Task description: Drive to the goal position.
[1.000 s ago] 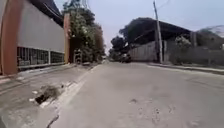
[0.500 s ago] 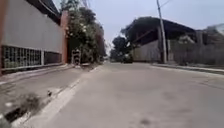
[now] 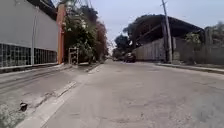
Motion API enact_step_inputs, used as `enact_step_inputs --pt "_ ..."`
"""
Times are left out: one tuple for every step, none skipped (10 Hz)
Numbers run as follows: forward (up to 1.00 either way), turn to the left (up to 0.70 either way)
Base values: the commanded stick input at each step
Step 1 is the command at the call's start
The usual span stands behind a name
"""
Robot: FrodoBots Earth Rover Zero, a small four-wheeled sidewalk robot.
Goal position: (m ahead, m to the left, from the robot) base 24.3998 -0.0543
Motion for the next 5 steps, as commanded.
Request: enact_step_inputs --pt "0.00 0.00" --pt "0.00 0.00" --pt "0.24 0.01" --pt "0.70 0.02" --pt "0.94 0.02"
